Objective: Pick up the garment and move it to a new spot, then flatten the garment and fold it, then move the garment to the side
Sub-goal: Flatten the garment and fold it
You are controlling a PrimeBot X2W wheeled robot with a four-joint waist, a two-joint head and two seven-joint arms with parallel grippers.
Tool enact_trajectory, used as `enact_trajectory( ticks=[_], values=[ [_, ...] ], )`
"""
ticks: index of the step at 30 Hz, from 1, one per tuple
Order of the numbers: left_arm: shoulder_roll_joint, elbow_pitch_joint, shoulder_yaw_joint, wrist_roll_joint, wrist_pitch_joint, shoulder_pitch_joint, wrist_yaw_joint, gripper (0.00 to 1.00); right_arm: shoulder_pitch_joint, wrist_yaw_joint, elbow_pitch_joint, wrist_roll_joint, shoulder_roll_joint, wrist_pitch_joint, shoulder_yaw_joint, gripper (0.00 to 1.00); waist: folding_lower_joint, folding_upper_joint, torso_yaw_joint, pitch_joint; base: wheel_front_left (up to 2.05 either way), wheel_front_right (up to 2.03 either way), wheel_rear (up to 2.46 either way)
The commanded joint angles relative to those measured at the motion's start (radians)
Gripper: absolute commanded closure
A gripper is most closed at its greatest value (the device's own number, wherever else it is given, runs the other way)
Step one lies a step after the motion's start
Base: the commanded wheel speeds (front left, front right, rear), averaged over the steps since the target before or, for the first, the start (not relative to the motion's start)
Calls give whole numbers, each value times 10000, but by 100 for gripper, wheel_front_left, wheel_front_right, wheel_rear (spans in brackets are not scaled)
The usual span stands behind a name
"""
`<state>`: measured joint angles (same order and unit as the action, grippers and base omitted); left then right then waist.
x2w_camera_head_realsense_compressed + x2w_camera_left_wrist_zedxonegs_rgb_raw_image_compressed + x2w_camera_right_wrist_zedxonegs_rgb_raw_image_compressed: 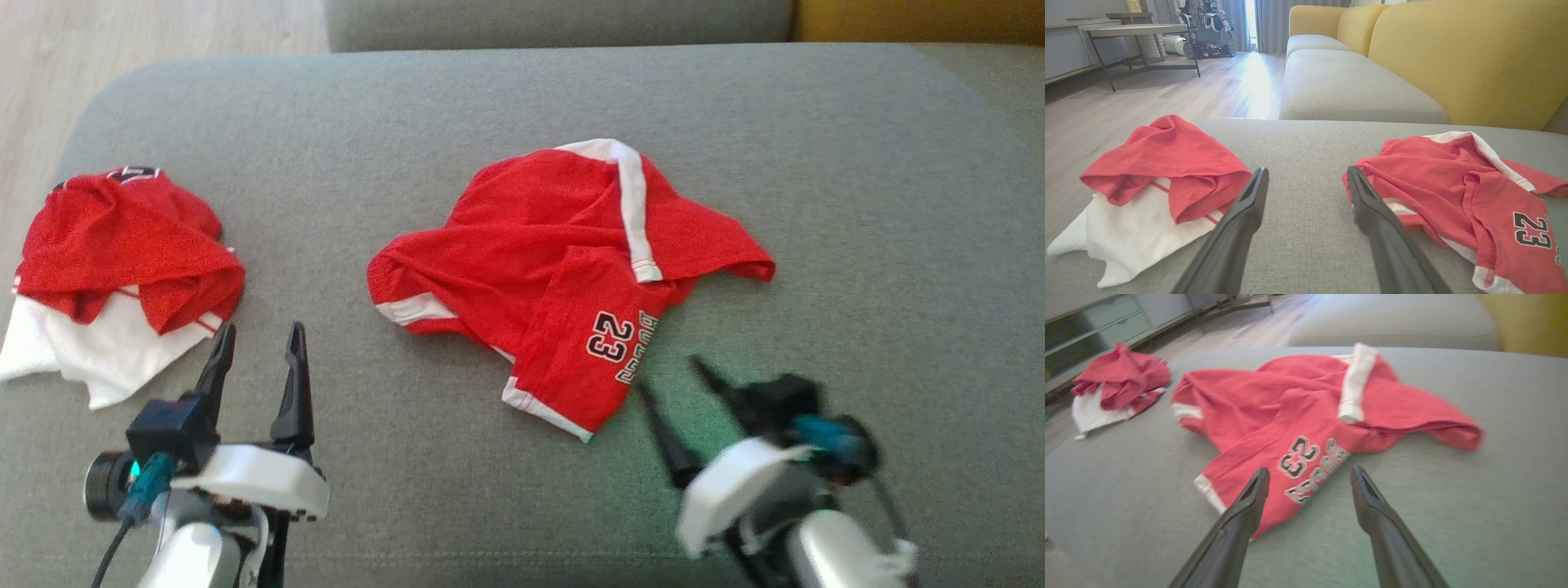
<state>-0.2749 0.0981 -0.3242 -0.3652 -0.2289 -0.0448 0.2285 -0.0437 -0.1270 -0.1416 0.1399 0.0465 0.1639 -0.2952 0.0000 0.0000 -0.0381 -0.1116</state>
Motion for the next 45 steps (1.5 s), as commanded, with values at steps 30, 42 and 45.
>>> enact_trajectory(
  ticks=[30,42,45],
  values=[
    [434,248,509,5,-322,-1469,-349,0,-2188,-37,-854,-37,40,-238,-1187,100,0,0,-543,-1161,0,0,0],
    [397,224,554,176,-327,-1580,-486,0,-1725,-37,93,635,38,-572,2177,100,0,0,76,-1313,0,0,0],
    [406,227,533,210,-328,-1655,-520,0,-1878,-37,-181,774,38,-571,2619,100,0,0,118,-1410,0,0,0]
  ],
)
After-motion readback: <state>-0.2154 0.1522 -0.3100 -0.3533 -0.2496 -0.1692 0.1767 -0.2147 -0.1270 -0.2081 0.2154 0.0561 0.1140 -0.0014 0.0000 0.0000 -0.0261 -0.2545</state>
